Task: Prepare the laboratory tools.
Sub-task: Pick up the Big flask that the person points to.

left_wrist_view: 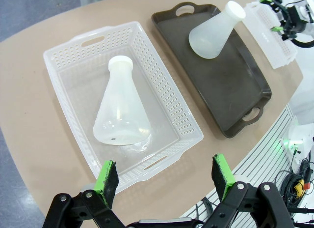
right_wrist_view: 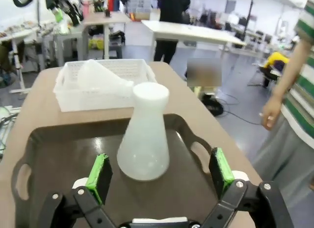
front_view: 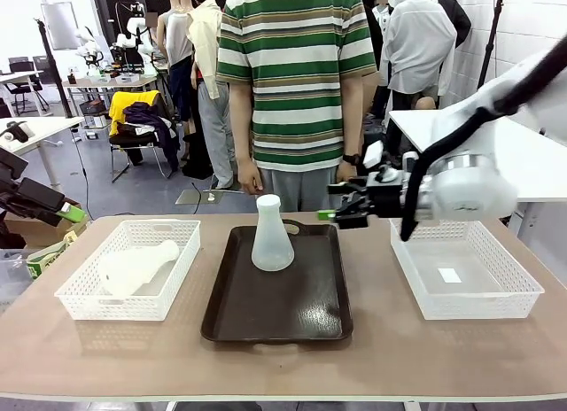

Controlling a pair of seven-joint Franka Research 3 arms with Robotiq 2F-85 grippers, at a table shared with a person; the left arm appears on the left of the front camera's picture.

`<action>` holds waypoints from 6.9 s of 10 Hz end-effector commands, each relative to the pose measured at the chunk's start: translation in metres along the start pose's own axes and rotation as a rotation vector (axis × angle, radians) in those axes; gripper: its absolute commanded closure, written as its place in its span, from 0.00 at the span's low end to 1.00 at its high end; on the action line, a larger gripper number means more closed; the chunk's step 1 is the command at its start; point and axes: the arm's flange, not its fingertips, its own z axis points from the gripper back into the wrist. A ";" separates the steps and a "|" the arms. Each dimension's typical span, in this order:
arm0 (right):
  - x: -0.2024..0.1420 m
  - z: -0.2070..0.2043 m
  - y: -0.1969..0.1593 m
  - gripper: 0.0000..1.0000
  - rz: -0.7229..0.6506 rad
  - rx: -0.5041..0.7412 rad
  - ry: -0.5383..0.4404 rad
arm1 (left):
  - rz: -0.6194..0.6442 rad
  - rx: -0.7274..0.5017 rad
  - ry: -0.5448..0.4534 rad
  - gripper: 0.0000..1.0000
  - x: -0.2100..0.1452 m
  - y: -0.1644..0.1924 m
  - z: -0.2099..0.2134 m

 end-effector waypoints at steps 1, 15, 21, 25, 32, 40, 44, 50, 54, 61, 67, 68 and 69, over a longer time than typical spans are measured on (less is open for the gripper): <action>0.011 0.037 0.001 0.00 -0.021 -0.060 0.047 | -0.017 -0.025 -0.016 0.00 0.000 0.003 0.000; 0.010 0.172 -0.006 0.00 -0.171 -0.236 0.275 | -0.017 -0.025 -0.016 0.00 0.000 0.003 0.000; 0.010 0.172 -0.006 0.00 -0.171 -0.236 0.275 | -0.017 -0.025 -0.016 0.00 0.000 0.003 0.000; 0.010 0.172 -0.006 0.00 -0.171 -0.236 0.275 | -0.017 -0.025 -0.016 0.00 0.000 0.003 0.000; 0.010 0.172 -0.006 0.00 -0.171 -0.236 0.275 | -0.017 -0.025 -0.016 0.00 0.000 0.003 0.000; 0.010 0.172 -0.006 0.00 -0.171 -0.236 0.275 | -0.062 0.104 0.039 0.00 0.029 -0.008 -0.003; 0.010 0.172 -0.006 0.00 -0.171 -0.236 0.275 | -0.292 0.356 0.204 0.00 0.102 -0.032 -0.054; 0.010 0.172 -0.006 0.00 -0.171 -0.236 0.275 | -0.371 0.456 0.438 0.00 0.139 -0.017 -0.178; 0.010 0.172 -0.006 0.00 -0.171 -0.236 0.275 | -0.302 0.413 0.489 0.00 0.130 0.008 -0.232; 0.010 0.172 -0.006 0.00 -0.171 -0.236 0.275 | -0.246 0.331 0.514 0.00 0.125 0.030 -0.266; 0.010 0.172 -0.006 0.00 -0.171 -0.236 0.275 | -0.279 0.296 0.543 0.21 0.124 0.033 -0.280; 0.010 0.172 -0.006 0.00 -0.171 -0.236 0.275 | -0.288 0.284 0.553 0.39 0.124 0.033 -0.281; 0.010 0.172 -0.006 0.00 -0.171 -0.236 0.275 | -0.290 0.275 0.557 0.58 0.125 0.033 -0.281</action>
